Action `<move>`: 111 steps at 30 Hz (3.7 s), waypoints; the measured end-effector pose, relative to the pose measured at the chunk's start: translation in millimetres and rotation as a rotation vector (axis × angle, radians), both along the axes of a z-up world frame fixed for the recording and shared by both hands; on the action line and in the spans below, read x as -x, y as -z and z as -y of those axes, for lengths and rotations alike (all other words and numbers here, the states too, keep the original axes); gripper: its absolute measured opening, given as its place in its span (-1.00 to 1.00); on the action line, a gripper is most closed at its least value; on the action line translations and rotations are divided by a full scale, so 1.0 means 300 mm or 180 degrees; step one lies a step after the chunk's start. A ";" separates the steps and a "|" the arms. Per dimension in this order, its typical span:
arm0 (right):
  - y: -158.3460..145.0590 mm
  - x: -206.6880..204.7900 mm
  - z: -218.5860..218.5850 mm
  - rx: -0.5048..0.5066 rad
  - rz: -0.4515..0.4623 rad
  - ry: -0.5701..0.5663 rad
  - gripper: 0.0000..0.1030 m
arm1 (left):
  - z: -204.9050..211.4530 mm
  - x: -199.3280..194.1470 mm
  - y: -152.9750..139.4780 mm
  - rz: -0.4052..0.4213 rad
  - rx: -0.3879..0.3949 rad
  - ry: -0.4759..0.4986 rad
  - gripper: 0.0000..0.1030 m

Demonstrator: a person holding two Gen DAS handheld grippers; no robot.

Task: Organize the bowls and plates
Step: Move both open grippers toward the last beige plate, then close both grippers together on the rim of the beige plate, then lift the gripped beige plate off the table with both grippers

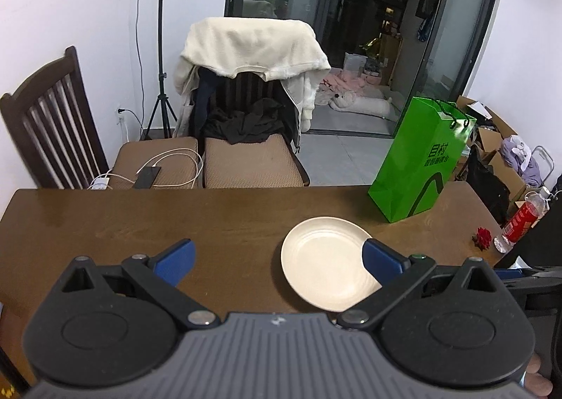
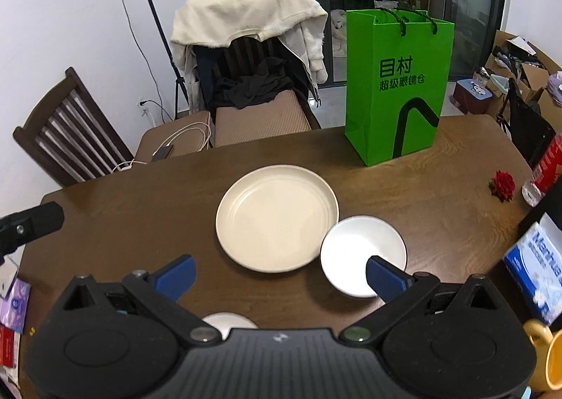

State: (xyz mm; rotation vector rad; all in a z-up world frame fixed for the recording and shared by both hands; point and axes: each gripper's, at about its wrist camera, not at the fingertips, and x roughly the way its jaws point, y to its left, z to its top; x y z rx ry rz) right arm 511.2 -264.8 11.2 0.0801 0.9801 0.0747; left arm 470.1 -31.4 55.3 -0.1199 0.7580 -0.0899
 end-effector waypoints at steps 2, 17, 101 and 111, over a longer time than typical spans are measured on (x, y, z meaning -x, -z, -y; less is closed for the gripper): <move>0.005 -0.049 0.006 -0.0021 -0.0021 0.0011 1.00 | 0.006 -0.046 0.003 -0.0026 -0.0016 0.0018 1.00; 0.093 -0.341 0.054 -0.0077 0.0005 -0.0034 1.00 | 0.014 -0.406 0.132 -0.0307 -0.0057 0.0098 1.00; 0.588 -0.559 0.145 0.0262 -0.0414 0.0060 -0.90 | 0.115 -0.643 0.693 -0.1164 -0.0122 0.0562 -0.88; 0.511 -0.540 0.122 0.0266 -0.0345 0.0038 -0.90 | 0.093 -0.625 0.620 -0.1080 -0.0099 0.0510 -0.89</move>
